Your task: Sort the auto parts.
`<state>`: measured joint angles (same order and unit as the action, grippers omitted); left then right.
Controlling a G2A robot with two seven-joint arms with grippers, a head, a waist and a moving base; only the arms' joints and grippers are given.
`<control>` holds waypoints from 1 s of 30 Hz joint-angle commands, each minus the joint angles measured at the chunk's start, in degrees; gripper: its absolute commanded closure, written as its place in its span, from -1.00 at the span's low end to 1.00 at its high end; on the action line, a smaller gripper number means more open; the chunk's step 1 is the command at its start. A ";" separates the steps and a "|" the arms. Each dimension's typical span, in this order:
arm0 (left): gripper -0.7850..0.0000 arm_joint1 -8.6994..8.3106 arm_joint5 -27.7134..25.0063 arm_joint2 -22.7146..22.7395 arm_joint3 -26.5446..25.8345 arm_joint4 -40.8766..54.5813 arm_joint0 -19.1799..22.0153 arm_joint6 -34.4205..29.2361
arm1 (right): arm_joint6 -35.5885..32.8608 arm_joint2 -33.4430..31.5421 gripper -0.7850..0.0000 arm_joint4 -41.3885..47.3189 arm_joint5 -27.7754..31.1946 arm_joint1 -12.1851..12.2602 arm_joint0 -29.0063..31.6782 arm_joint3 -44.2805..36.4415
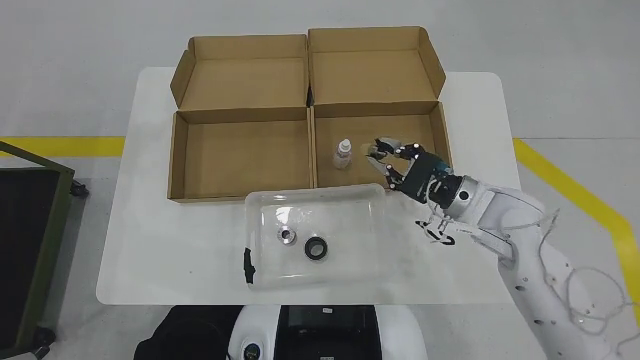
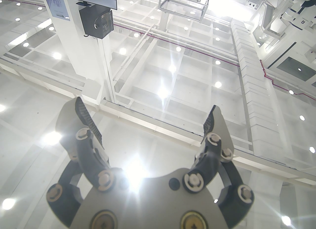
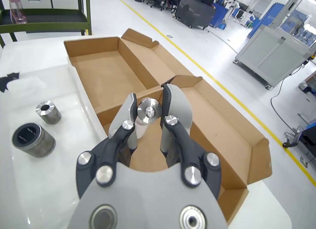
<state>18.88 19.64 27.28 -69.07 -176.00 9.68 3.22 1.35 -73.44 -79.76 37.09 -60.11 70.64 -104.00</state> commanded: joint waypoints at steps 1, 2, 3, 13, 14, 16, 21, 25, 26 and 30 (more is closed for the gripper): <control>-1.00 0.00 0.00 0.00 0.00 0.00 0.00 0.00 | -1.53 -0.01 1.00 -0.16 1.13 0.09 -0.14 1.23; -1.00 0.00 0.00 0.00 0.00 0.00 0.00 0.00 | -2.30 0.12 1.00 -0.33 1.56 0.11 -0.27 2.00; -1.00 0.00 0.00 0.00 0.00 0.00 0.00 0.00 | -2.84 0.34 1.00 -0.24 1.95 0.10 -0.46 2.69; -1.00 0.00 0.00 0.00 0.00 0.00 0.00 0.00 | -7.80 4.09 1.00 -0.72 4.16 -0.47 -5.69 10.55; -1.00 0.00 0.00 0.00 0.00 0.00 0.00 0.00 | -7.90 4.49 1.00 -0.80 4.14 -0.57 -6.33 11.24; -1.00 0.00 0.00 0.00 0.00 0.00 0.00 0.00 | -7.82 5.23 1.00 -1.00 3.94 -0.76 -7.59 12.59; -1.00 0.00 0.00 0.00 0.00 0.00 0.00 0.00 | -7.99 6.97 1.00 -2.29 3.88 -1.21 -11.09 15.90; -1.00 0.00 0.00 0.00 0.00 0.00 0.00 0.00 | -7.86 8.93 1.00 -3.05 4.42 -1.68 -13.70 18.57; -1.00 0.00 0.00 0.00 0.00 0.00 0.00 0.00 | -7.72 9.39 1.00 -3.09 4.47 -1.81 -14.31 19.29; -1.00 0.00 0.00 0.00 0.00 0.00 0.00 0.00 | -7.66 11.38 1.00 -3.44 4.99 -2.36 -16.67 22.35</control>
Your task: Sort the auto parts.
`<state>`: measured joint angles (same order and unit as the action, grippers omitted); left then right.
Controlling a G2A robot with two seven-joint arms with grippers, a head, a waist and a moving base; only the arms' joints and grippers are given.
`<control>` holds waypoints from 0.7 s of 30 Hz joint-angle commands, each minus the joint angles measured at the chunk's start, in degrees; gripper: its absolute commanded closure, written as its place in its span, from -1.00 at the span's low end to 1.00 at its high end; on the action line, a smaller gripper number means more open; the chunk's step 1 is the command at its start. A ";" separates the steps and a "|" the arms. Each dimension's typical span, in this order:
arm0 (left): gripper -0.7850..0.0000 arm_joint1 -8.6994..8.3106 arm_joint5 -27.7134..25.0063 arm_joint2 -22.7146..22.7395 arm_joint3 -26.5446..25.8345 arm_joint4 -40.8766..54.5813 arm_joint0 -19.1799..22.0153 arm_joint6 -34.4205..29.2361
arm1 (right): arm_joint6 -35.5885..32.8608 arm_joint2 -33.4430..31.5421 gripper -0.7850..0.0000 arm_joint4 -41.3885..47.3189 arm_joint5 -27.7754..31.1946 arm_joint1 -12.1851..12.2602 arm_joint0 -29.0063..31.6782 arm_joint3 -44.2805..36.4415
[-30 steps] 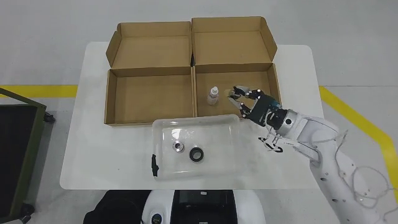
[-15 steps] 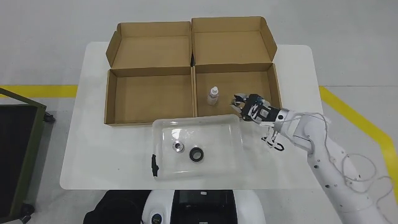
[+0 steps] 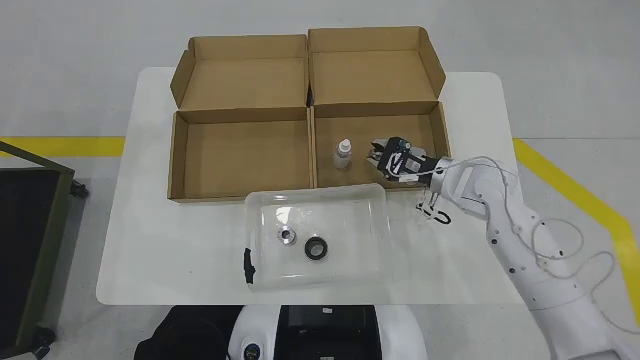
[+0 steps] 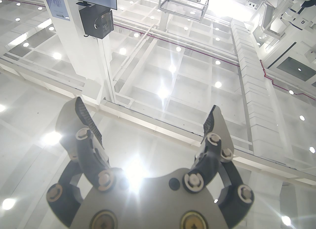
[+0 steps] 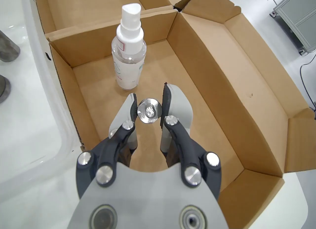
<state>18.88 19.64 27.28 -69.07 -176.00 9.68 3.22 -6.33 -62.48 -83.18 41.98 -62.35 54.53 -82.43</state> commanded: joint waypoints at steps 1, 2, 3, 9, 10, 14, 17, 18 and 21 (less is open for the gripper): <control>-1.00 0.00 0.00 0.00 0.00 0.00 0.00 0.00 | 0.07 0.88 1.00 -0.12 0.24 -0.25 -1.11 1.48; -1.00 0.00 0.00 0.00 0.00 0.00 0.00 0.00 | -0.02 1.37 1.00 -0.27 0.43 -0.38 -1.62 2.25; -1.00 0.00 0.00 0.00 0.00 0.00 0.00 0.00 | 0.03 1.79 1.00 -0.31 0.54 -0.51 -2.10 2.91; -1.00 0.00 0.00 0.00 0.00 0.00 0.00 0.00 | 0.15 4.18 1.00 -0.76 0.57 -1.27 -4.31 6.40; -1.00 0.00 0.00 0.00 0.00 0.00 0.00 0.00 | 0.28 4.44 1.00 -0.83 0.59 -1.36 -4.62 6.92; -1.00 0.00 0.00 0.00 0.00 0.00 0.00 0.00 | 0.54 5.23 0.47 -1.15 0.49 -1.68 -5.59 8.53; -1.00 0.00 0.00 0.00 0.00 0.00 0.00 0.00 | 0.76 5.69 0.27 -1.37 0.51 -1.87 -6.16 9.47; -1.00 0.00 0.00 0.00 0.00 0.00 0.00 0.00 | 0.89 5.81 0.26 -1.41 0.50 -1.92 -6.32 9.72; -1.00 0.00 0.00 0.00 0.00 0.00 0.00 0.00 | 1.20 6.06 0.22 -1.51 0.48 -2.06 -6.70 10.21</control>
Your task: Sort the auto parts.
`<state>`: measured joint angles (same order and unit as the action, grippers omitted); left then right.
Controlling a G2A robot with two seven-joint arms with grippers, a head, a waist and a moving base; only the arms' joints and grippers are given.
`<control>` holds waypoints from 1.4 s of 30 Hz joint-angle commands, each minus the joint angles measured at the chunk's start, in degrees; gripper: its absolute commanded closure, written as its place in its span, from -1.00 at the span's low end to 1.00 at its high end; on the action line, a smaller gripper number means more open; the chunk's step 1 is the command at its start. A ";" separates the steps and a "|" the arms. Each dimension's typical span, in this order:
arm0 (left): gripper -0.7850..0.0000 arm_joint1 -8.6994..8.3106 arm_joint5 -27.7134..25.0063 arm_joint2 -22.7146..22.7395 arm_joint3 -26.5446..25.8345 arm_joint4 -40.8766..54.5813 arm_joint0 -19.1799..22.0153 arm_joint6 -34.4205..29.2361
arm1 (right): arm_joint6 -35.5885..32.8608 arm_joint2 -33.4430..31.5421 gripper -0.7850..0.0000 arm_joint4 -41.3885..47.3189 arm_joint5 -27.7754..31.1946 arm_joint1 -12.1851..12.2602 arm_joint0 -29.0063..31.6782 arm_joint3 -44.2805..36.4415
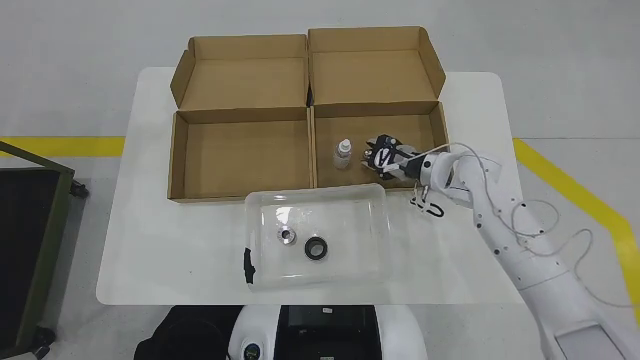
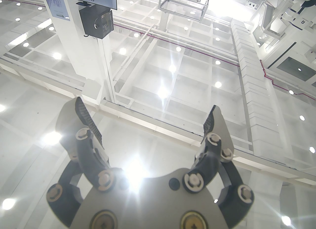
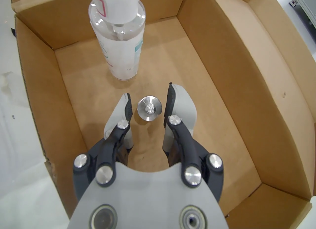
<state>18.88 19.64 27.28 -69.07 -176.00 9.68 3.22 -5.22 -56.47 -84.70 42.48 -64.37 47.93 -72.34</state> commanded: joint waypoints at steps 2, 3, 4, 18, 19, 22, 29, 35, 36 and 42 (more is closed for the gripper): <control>-1.00 0.00 0.00 0.00 0.00 0.00 0.00 0.00 | 0.21 -0.07 0.11 0.03 -0.15 -0.07 -0.38 0.00; -1.00 0.00 0.00 0.00 0.00 0.00 0.00 0.00 | 0.29 -0.25 0.05 0.10 -0.12 -0.05 -0.47 -0.18; -1.00 0.00 0.00 0.00 0.00 0.00 0.00 0.00 | 0.43 -0.51 -0.07 0.25 -0.10 -0.01 -0.50 -0.57; -1.00 0.00 0.00 0.00 0.00 0.00 0.00 0.00 | 0.05 -9.17 -0.62 3.51 0.89 2.05 4.29 -15.08; -1.00 0.00 0.00 0.00 0.00 0.00 0.00 0.00 | -0.11 -9.49 -0.66 3.99 1.27 2.16 5.02 -16.61; -1.00 0.00 0.00 0.00 0.00 0.00 0.00 0.00 | -1.16 -10.26 -0.73 5.28 2.23 2.47 7.20 -20.79; -1.00 0.00 0.00 0.00 0.00 0.00 0.00 0.00 | -3.78 -10.75 -1.00 8.44 5.15 2.97 11.34 -28.89; -1.00 0.00 0.00 0.00 0.00 0.00 0.00 0.00 | -6.00 -11.44 -1.00 11.88 7.80 3.49 14.86 -32.61; -1.00 0.00 0.00 0.00 0.00 0.00 0.00 0.00 | -6.40 -11.40 -1.00 12.34 8.18 3.58 15.67 -33.45; -1.00 0.00 0.00 0.00 0.00 0.00 0.00 0.00 | -8.87 -9.58 -1.00 13.84 9.37 3.81 19.17 -37.23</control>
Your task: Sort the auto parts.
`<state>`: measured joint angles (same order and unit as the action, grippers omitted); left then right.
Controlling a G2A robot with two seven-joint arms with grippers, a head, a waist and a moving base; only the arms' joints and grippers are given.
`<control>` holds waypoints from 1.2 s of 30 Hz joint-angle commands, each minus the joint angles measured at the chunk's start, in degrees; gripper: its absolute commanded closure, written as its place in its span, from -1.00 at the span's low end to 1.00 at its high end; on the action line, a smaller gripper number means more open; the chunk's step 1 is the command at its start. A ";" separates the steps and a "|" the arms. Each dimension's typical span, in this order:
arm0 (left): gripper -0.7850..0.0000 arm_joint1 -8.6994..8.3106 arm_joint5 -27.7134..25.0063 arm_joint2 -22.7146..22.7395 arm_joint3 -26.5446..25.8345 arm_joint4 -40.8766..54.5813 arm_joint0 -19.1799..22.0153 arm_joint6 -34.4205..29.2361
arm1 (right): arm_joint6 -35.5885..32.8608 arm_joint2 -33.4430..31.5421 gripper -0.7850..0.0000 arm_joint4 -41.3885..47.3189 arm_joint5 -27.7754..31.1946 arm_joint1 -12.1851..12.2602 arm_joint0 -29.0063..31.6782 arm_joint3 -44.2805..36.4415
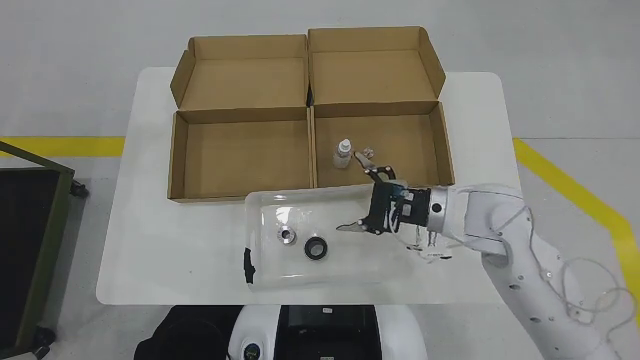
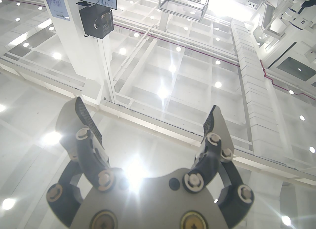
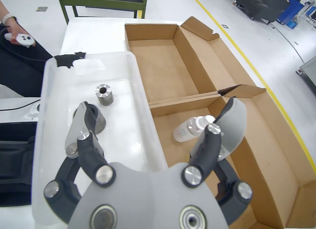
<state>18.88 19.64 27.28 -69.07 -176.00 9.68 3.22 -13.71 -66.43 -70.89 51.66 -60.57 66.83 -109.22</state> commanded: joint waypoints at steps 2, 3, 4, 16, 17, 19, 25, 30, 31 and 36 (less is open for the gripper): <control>-1.00 0.00 0.00 0.00 0.00 0.00 0.00 0.00 | -0.81 1.37 -1.00 0.18 0.48 -0.01 0.77 -0.84; -1.00 0.00 0.00 0.00 0.00 0.00 0.00 0.00 | -1.08 1.92 -1.00 -0.02 0.59 -0.03 0.93 -1.02; -1.00 0.00 0.00 0.00 0.00 0.00 0.00 0.00 | -0.96 2.54 -0.99 0.17 0.74 -0.07 1.16 -0.99; -1.00 0.00 0.00 0.00 0.00 0.00 0.00 0.00 | 1.59 8.42 -0.89 -5.99 1.62 -0.59 0.45 2.63; -1.00 0.00 0.00 0.00 0.00 0.00 0.00 0.00 | 2.12 8.82 -0.86 -6.76 1.45 -0.64 0.35 3.09; -1.00 0.00 0.00 0.00 0.00 0.00 0.00 0.00 | 2.88 9.54 -0.84 -8.43 1.36 -0.71 0.09 4.16; -1.00 0.00 0.00 0.00 0.00 0.00 0.00 0.00 | 4.64 10.99 -0.81 -11.97 1.70 -0.78 -0.59 6.36; -1.00 0.00 0.00 0.00 0.00 0.00 0.00 0.00 | 5.58 12.08 -0.80 -13.93 1.78 -0.86 -1.01 7.73; -1.00 0.00 0.00 0.00 0.00 0.00 0.00 0.00 | 5.74 12.40 -0.79 -14.25 1.69 -0.90 -1.09 8.13; -1.00 0.00 0.00 0.00 0.00 0.00 0.00 0.00 | 6.65 14.06 -0.75 -15.65 1.11 -1.22 -1.92 9.87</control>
<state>18.88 19.64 27.28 -69.07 -176.00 9.68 3.22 -7.22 -52.68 -86.36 52.95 -61.73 65.06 -99.73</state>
